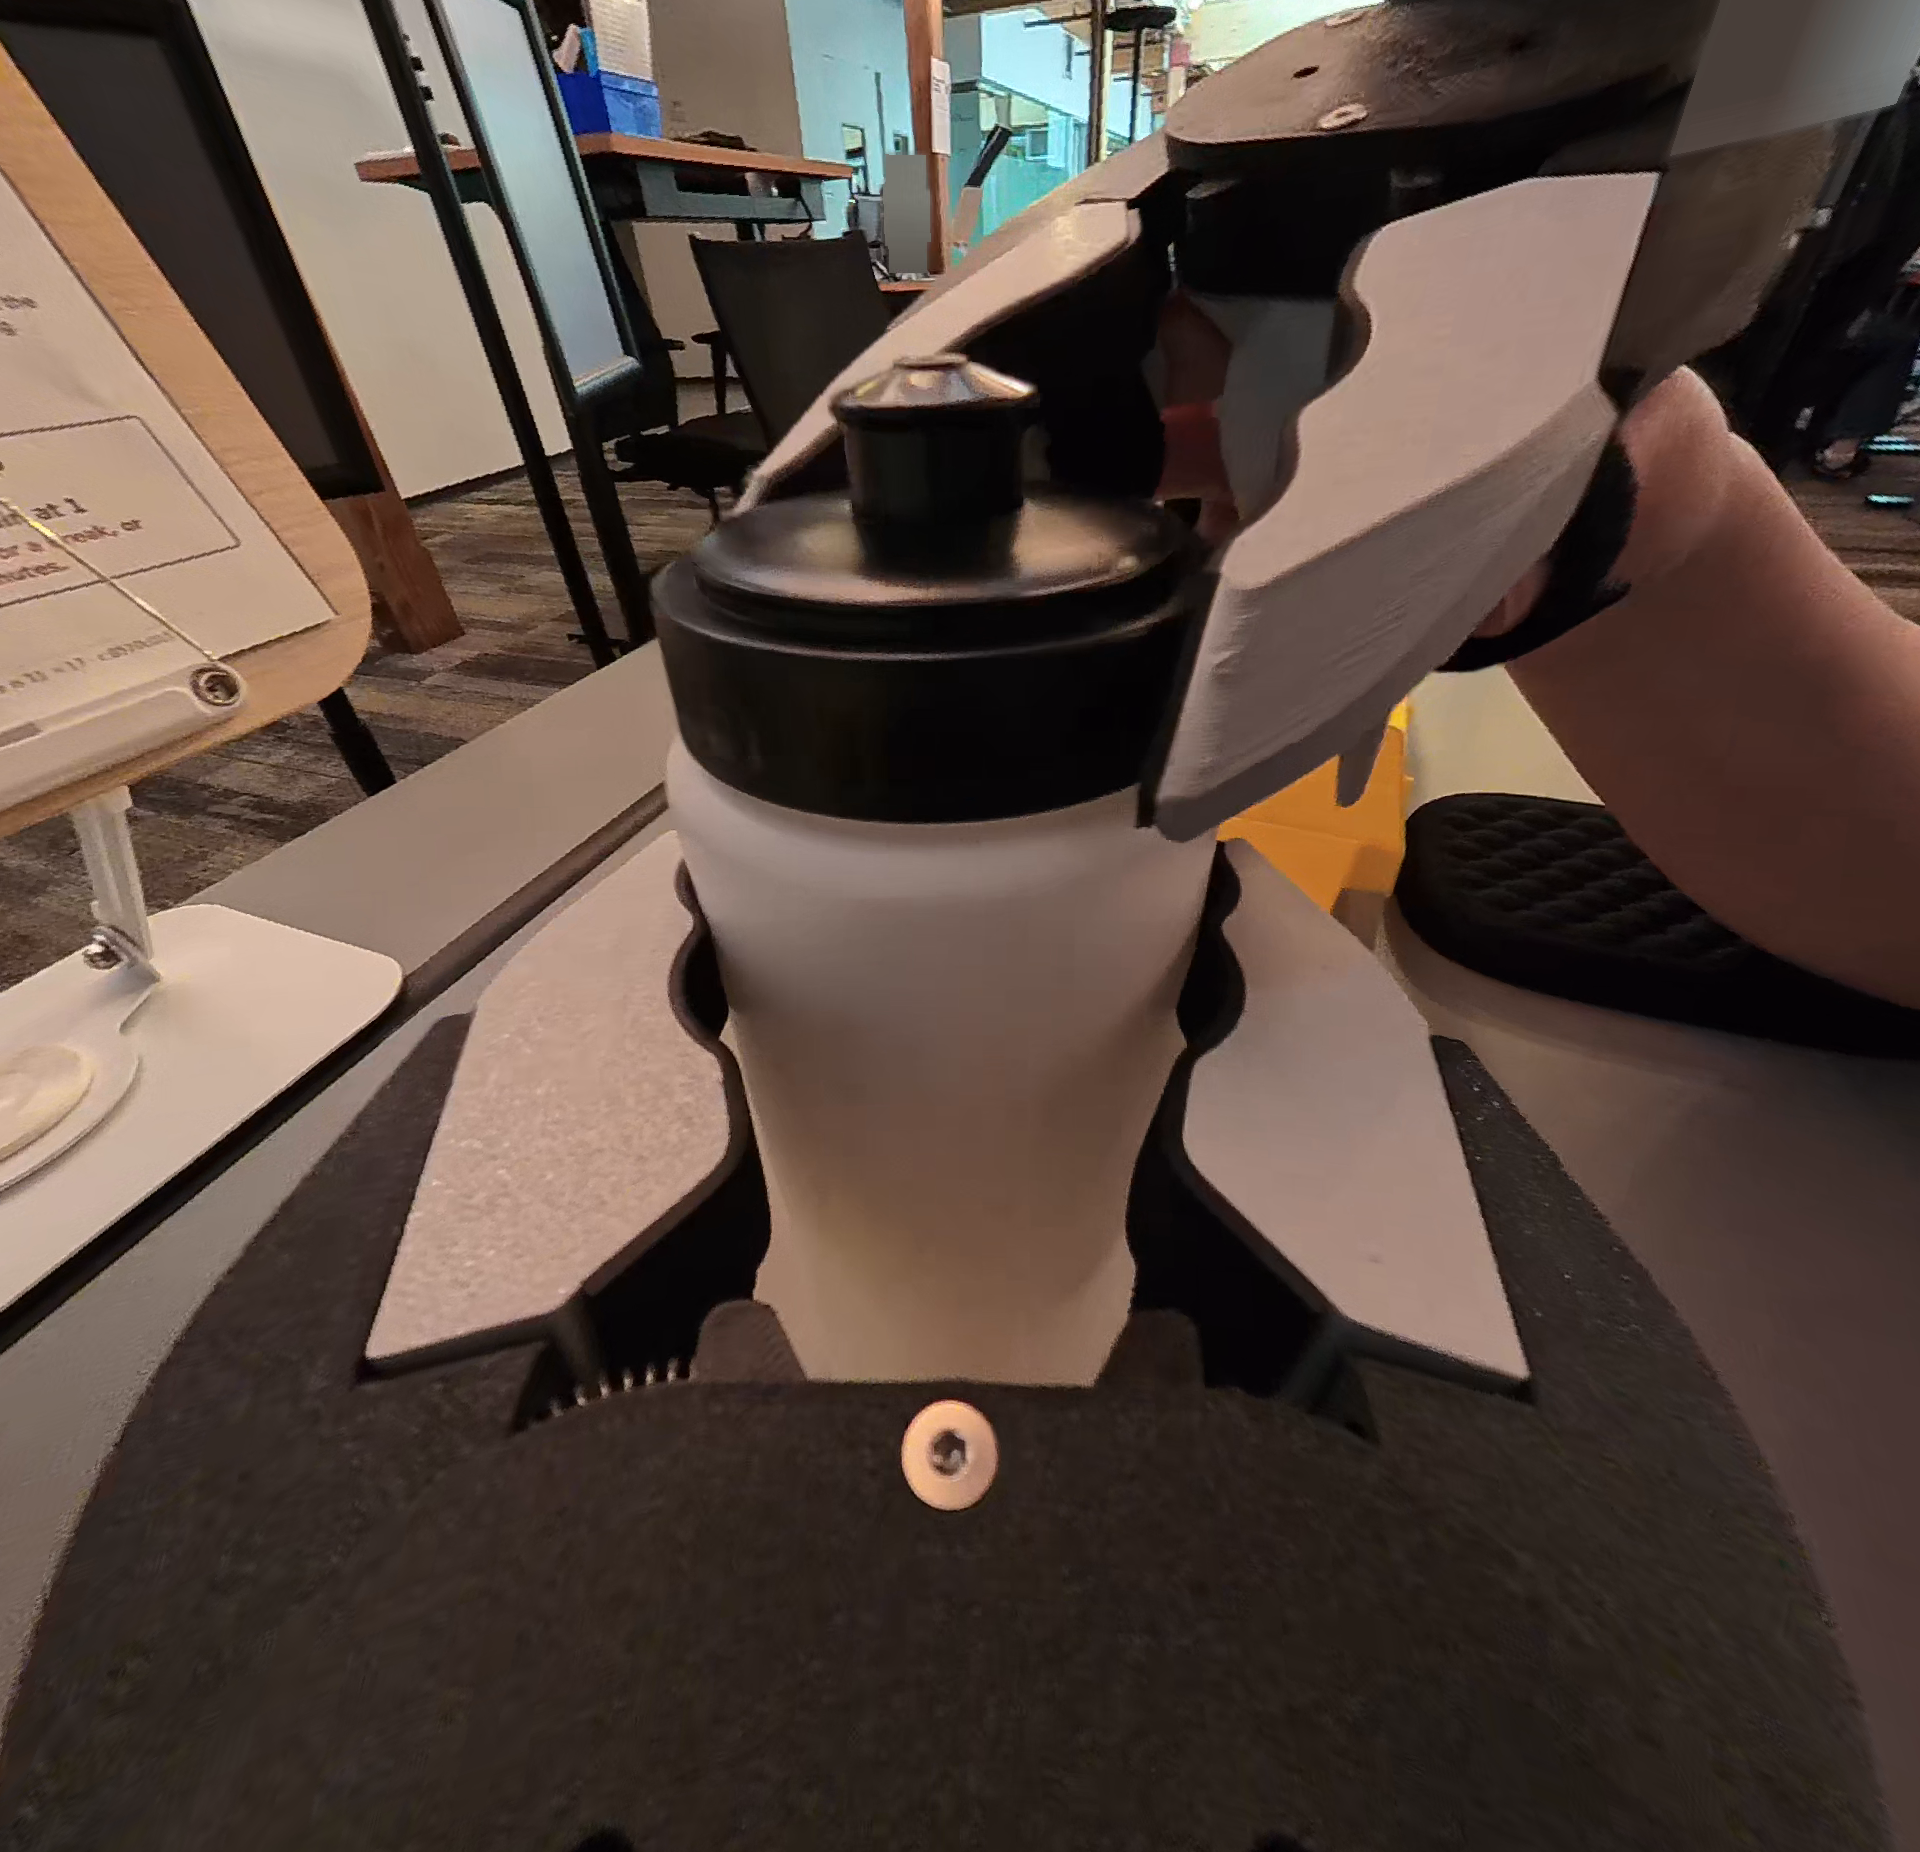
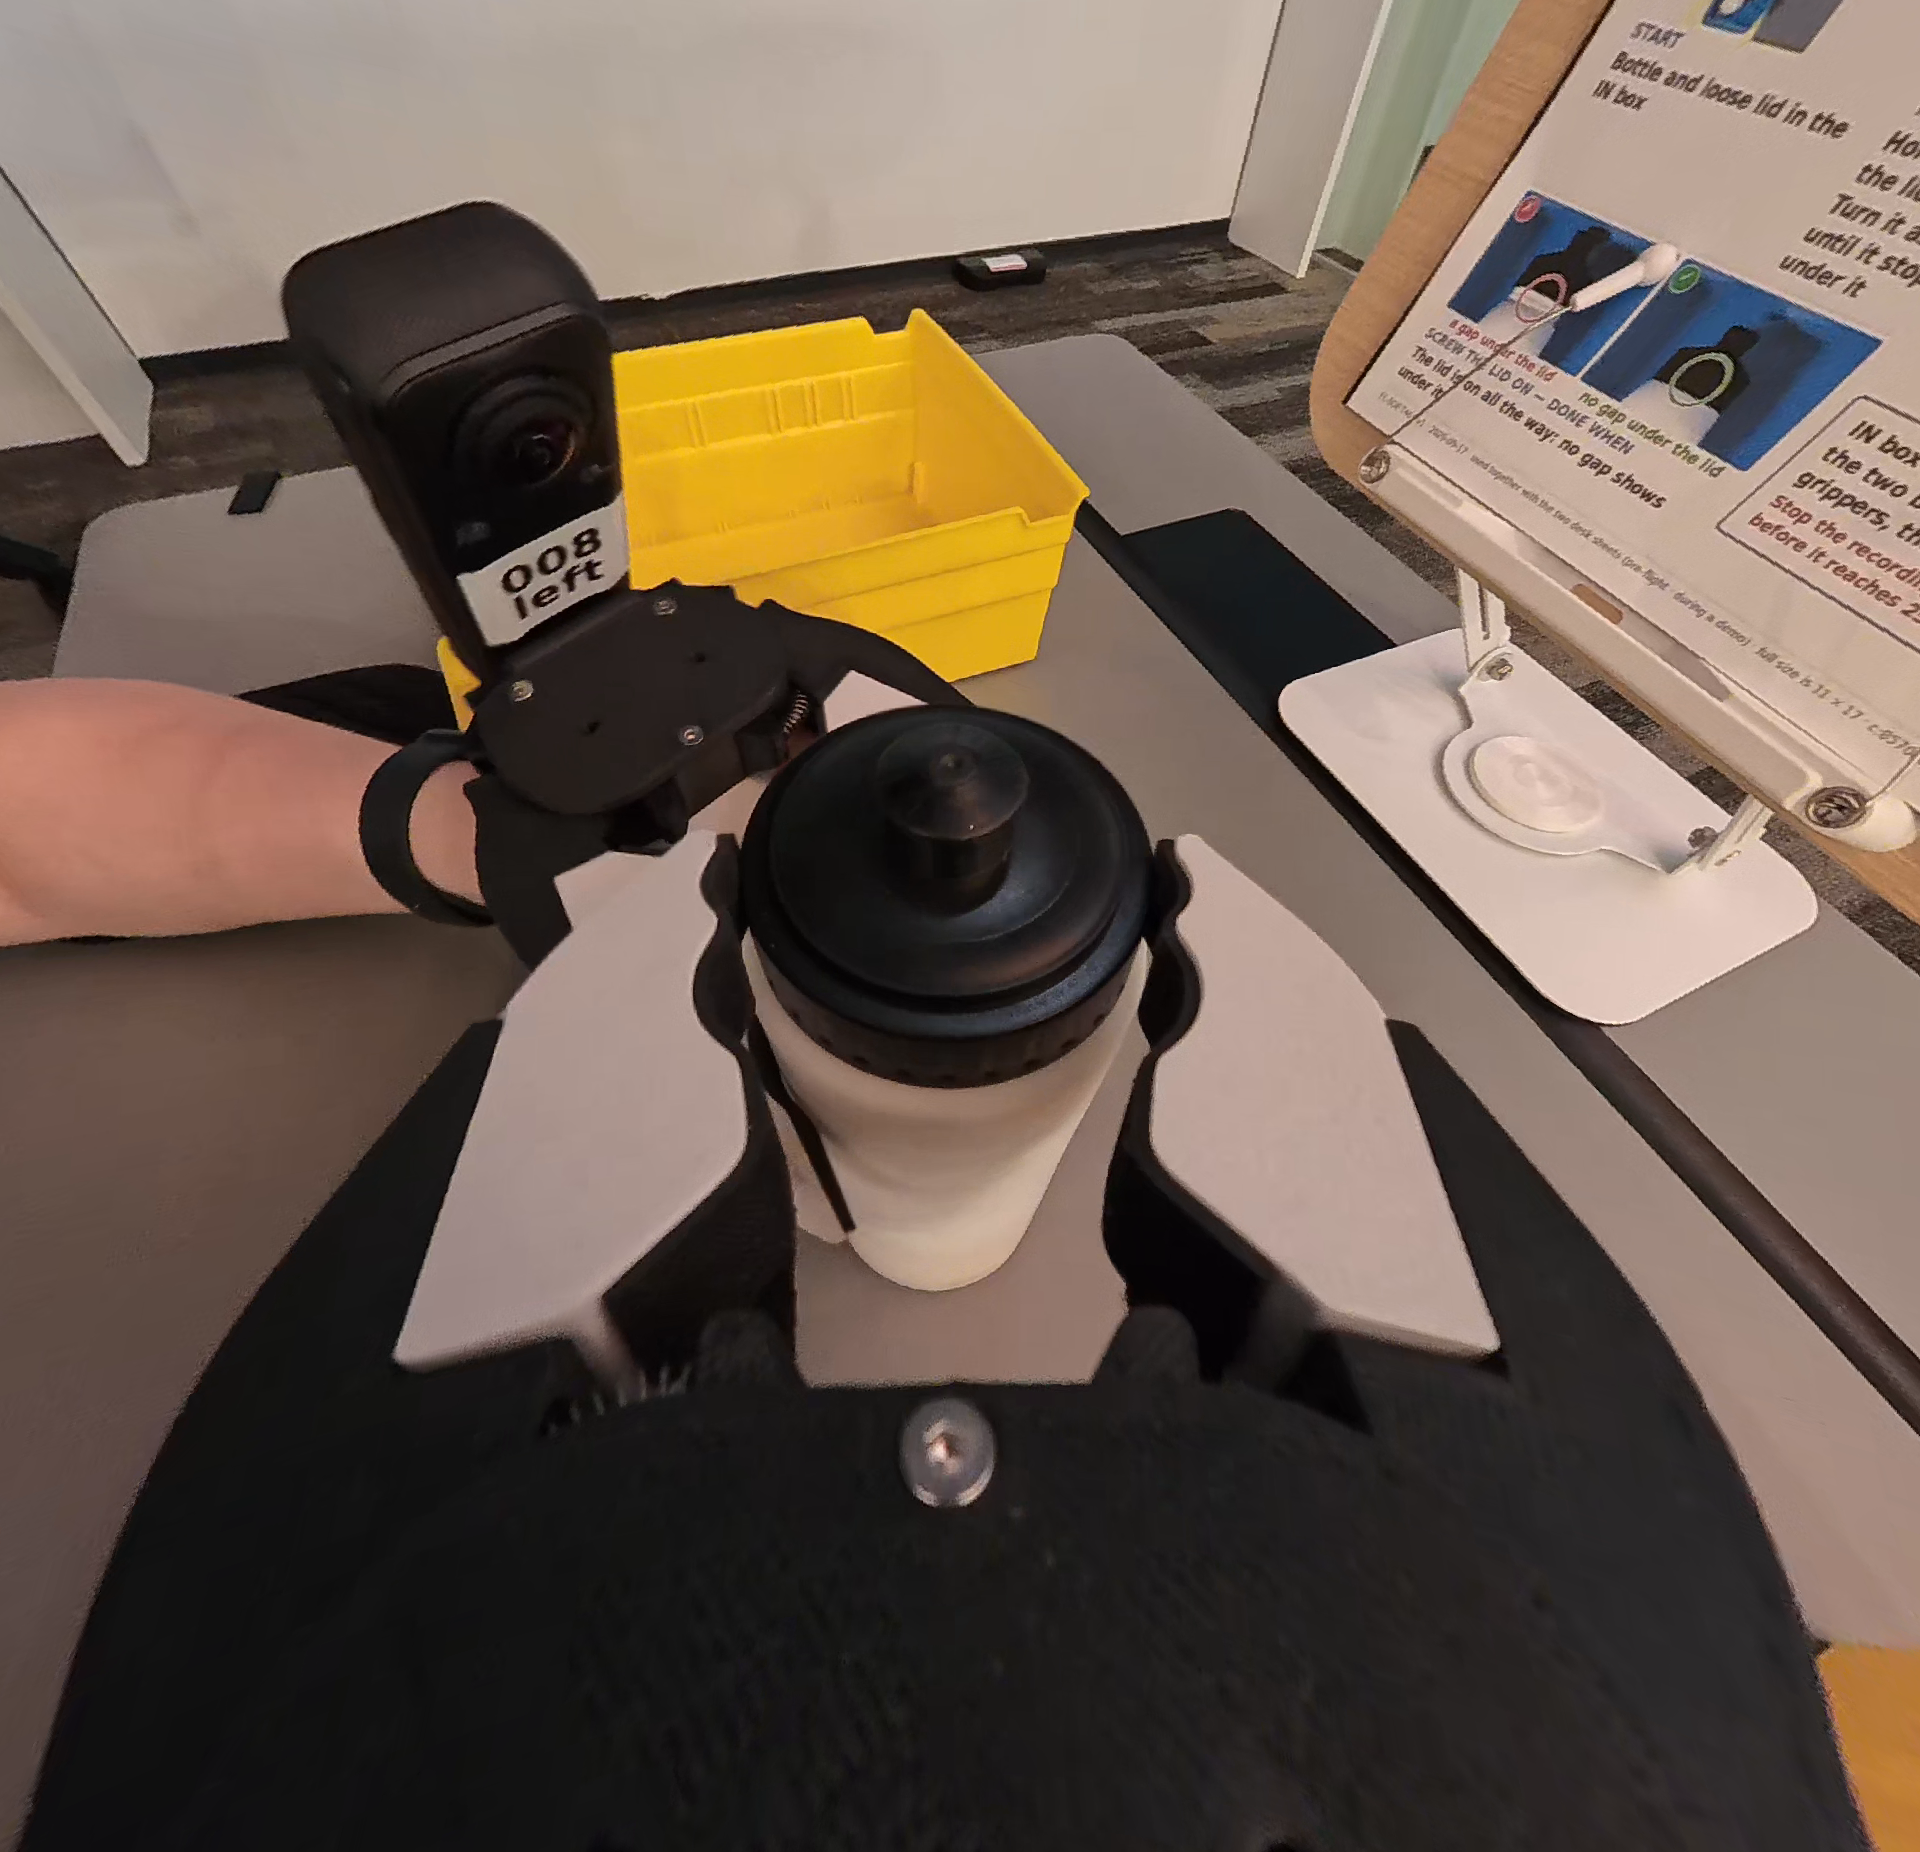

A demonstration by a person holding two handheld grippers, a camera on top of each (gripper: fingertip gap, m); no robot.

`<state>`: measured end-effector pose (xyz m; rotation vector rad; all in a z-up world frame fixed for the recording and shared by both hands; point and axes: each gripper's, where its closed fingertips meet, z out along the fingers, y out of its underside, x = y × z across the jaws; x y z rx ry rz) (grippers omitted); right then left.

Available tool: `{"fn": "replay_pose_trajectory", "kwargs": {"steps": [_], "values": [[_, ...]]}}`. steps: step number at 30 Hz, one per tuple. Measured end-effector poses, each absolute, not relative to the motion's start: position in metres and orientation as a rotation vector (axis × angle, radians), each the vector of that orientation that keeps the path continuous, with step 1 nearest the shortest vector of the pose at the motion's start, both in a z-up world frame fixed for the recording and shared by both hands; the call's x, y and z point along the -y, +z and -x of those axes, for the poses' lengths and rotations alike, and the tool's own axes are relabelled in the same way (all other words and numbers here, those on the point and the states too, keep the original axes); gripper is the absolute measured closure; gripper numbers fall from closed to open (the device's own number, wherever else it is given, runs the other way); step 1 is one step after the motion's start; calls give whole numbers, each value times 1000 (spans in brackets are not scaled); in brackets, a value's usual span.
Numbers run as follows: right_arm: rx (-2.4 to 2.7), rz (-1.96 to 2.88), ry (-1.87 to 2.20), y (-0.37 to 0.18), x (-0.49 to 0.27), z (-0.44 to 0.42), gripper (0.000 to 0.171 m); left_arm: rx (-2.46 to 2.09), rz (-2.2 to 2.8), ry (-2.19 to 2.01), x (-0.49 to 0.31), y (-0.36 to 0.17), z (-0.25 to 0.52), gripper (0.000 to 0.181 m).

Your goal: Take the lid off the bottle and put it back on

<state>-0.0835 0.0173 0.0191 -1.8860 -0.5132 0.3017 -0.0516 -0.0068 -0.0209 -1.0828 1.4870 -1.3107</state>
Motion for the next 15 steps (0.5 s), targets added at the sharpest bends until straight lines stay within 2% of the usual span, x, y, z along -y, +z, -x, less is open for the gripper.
{"fn": "replay_pose_trajectory", "kwargs": {"steps": [11,12,13,15], "values": [[832,1736,641,23,24,101,96,-1721,908,-1517,52,-22,65,93],[798,1760,592,24,19,96,93,-1695,929,-1500,47,-22,62,93],[725,1783,502,27,10,87,82,-1658,953,-1468,39,-22,59,93],[595,1789,365,41,1,73,78,-1570,1017,-1384,22,-21,54,93]]}}
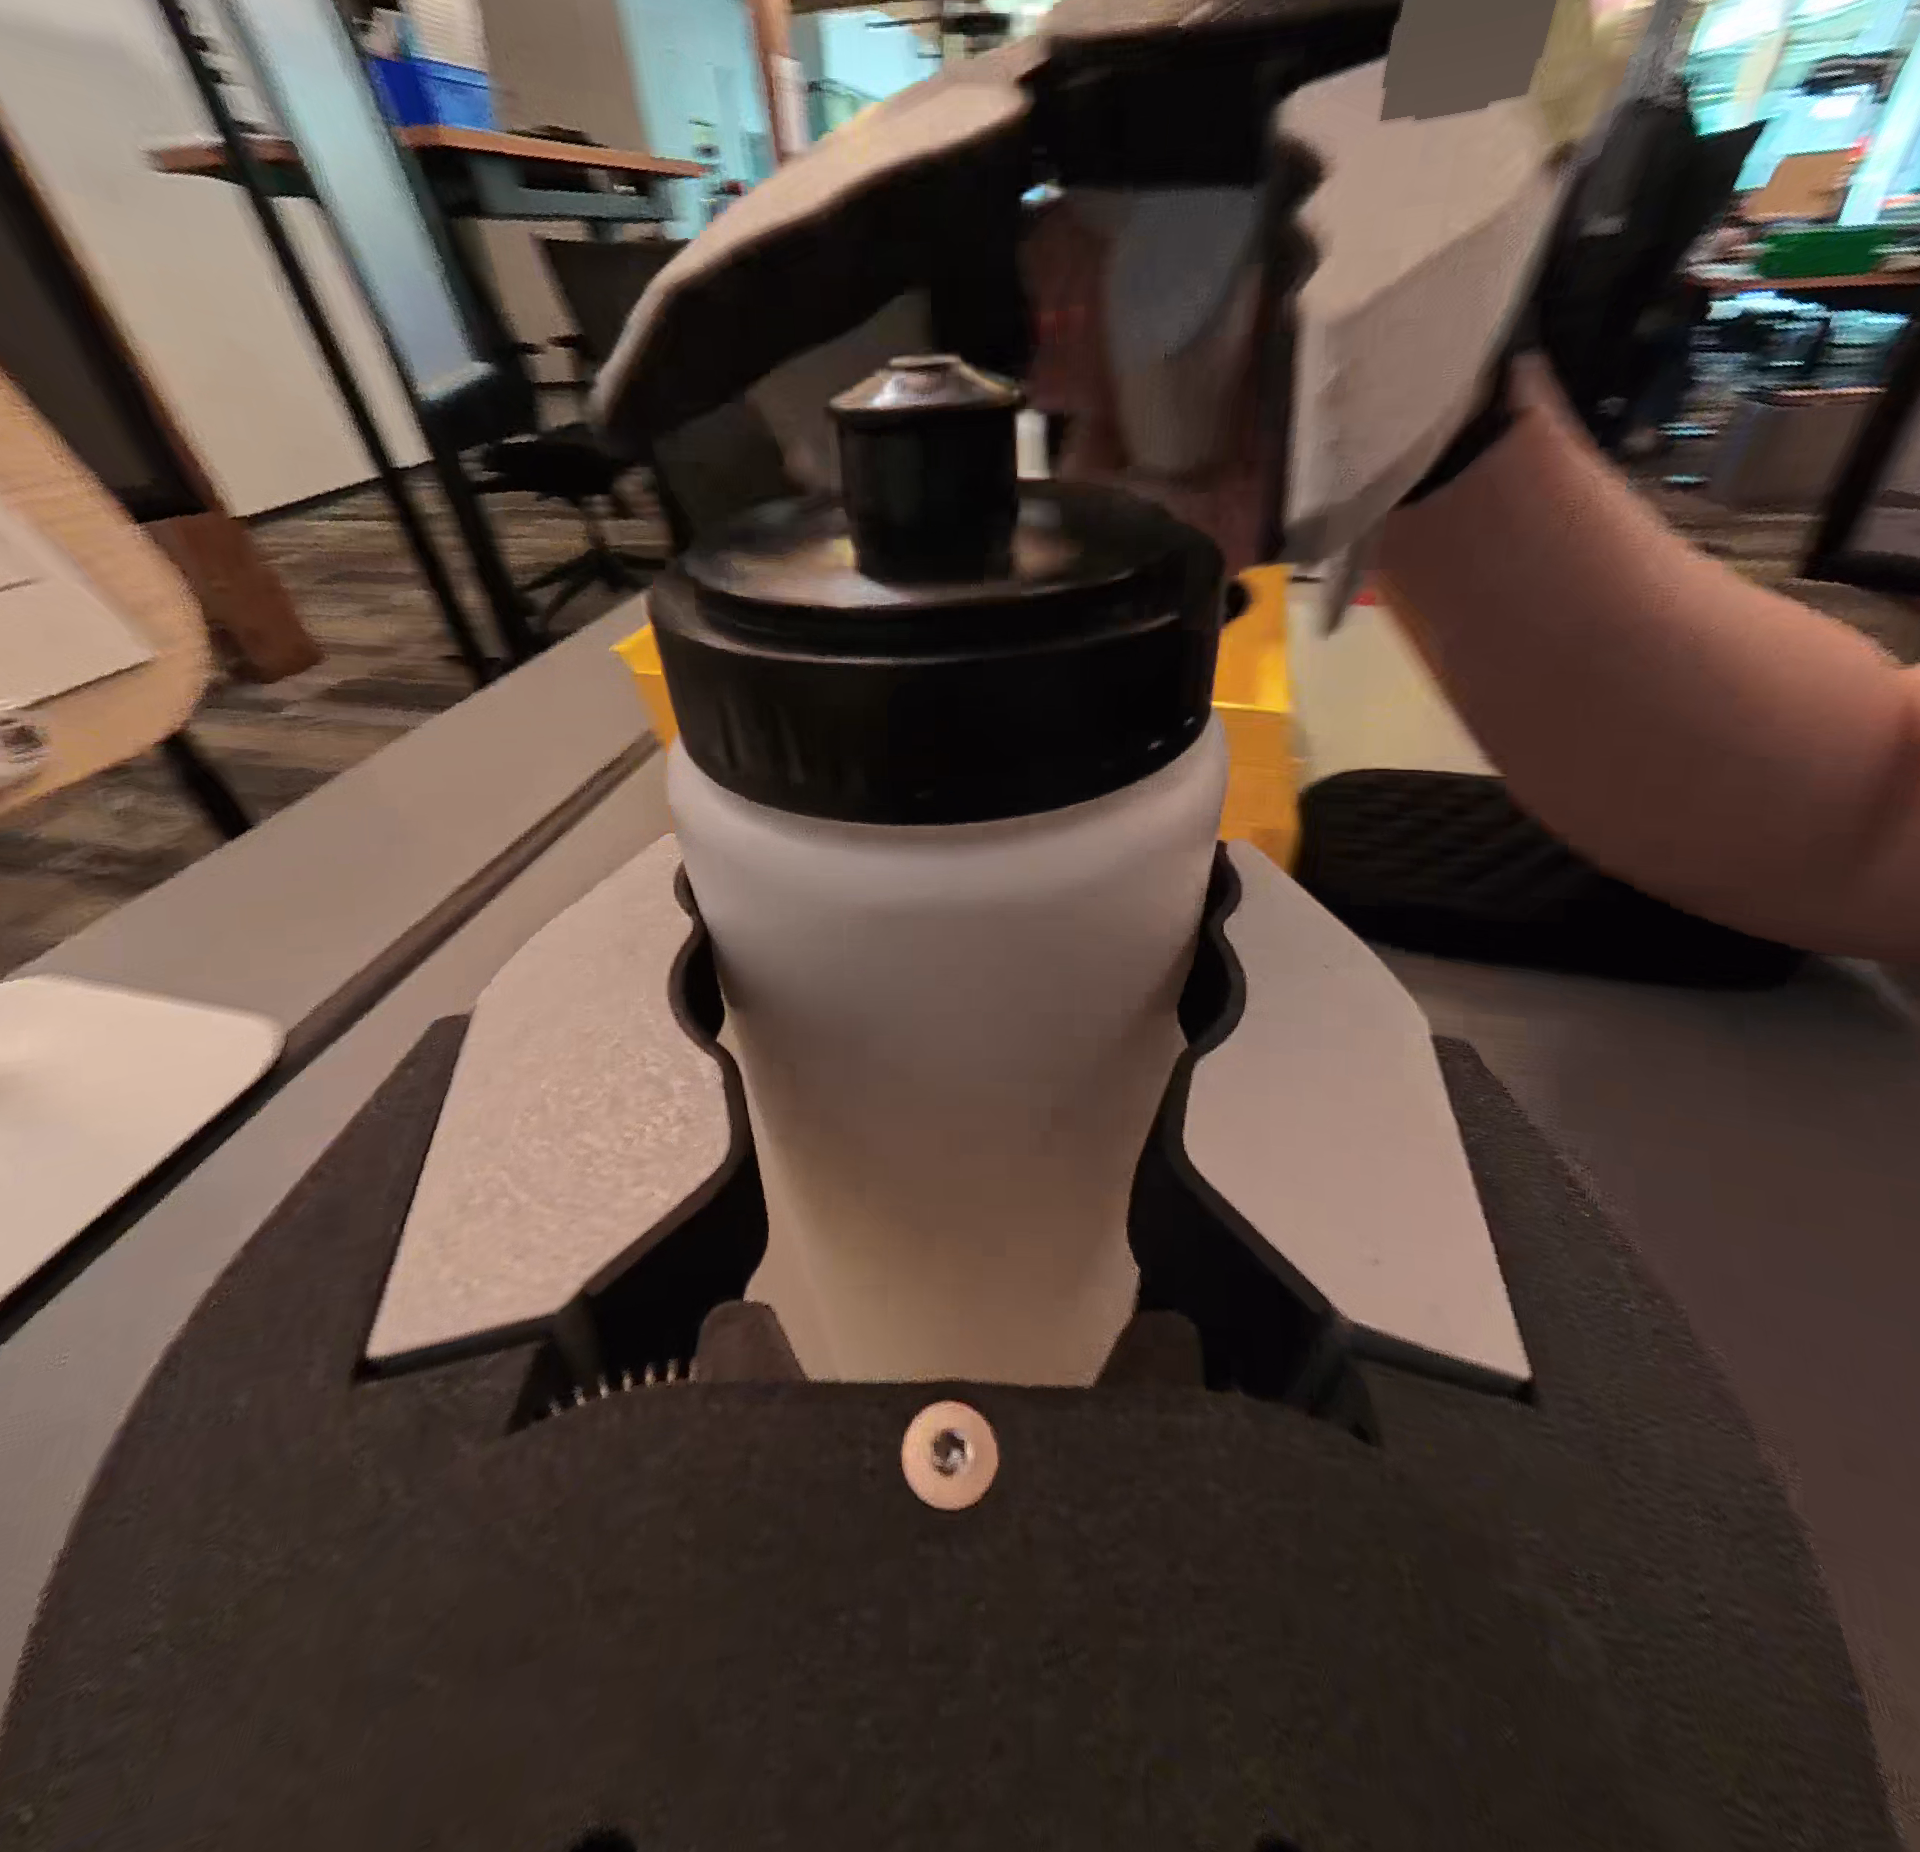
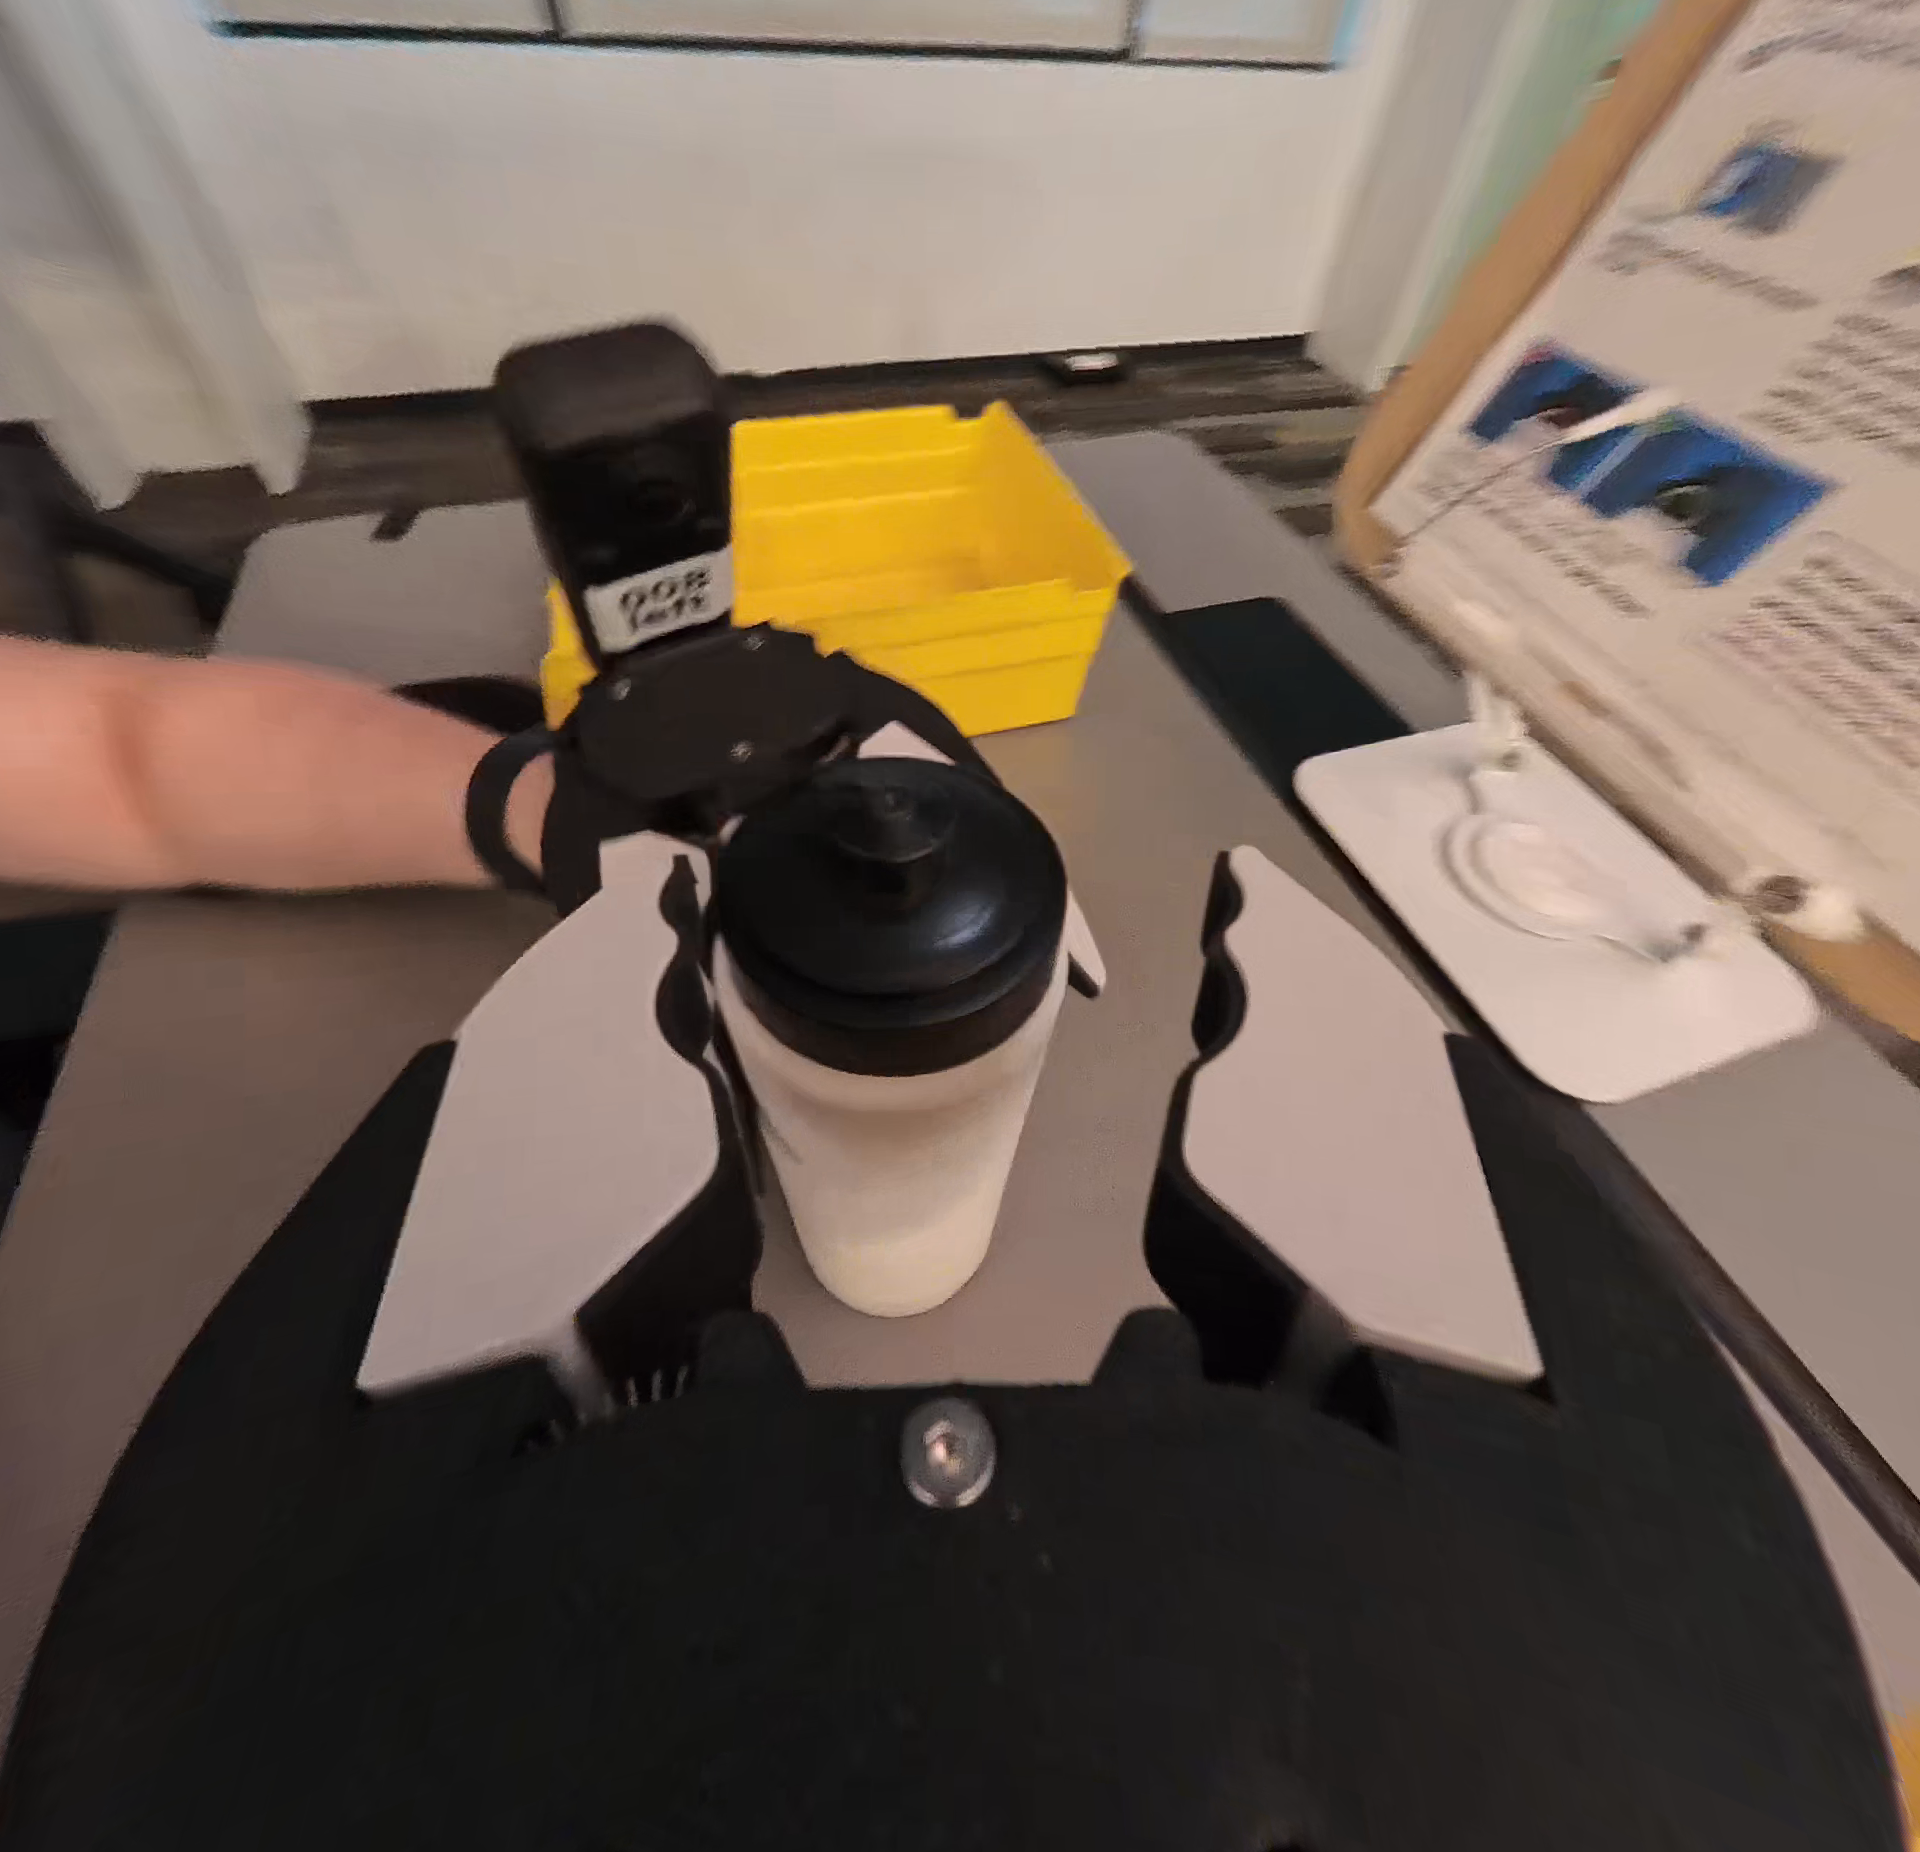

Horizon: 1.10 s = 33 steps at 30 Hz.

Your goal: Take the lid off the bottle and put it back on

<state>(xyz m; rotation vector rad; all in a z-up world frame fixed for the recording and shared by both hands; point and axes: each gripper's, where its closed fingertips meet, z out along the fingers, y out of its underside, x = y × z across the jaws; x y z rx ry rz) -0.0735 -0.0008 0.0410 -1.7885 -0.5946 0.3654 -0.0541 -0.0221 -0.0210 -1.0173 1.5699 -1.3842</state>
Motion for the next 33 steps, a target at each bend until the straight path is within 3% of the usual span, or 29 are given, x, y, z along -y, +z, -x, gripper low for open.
{"fn": "replay_pose_trajectory", "kwargs": {"steps": [7,9,20,22,25,33], "values": [[434,1958,47,33,-9,71,82,-1416,1133,-1232,8,-21,45,93],[451,1979,50,29,-7,75,102,-1426,1144,-1236,12,-21,45,93],[1016,1682,551,31,51,109,101,-1838,815,-1586,77,-23,77,93],[890,1730,505,34,36,98,101,-1734,907,-1519,59,-22,65,93],[673,1829,333,39,14,77,85,-1571,1045,-1351,26,-22,52,93],[522,1995,62,25,-2,71,93,-1502,1119,-1280,15,-22,47,93]]}}
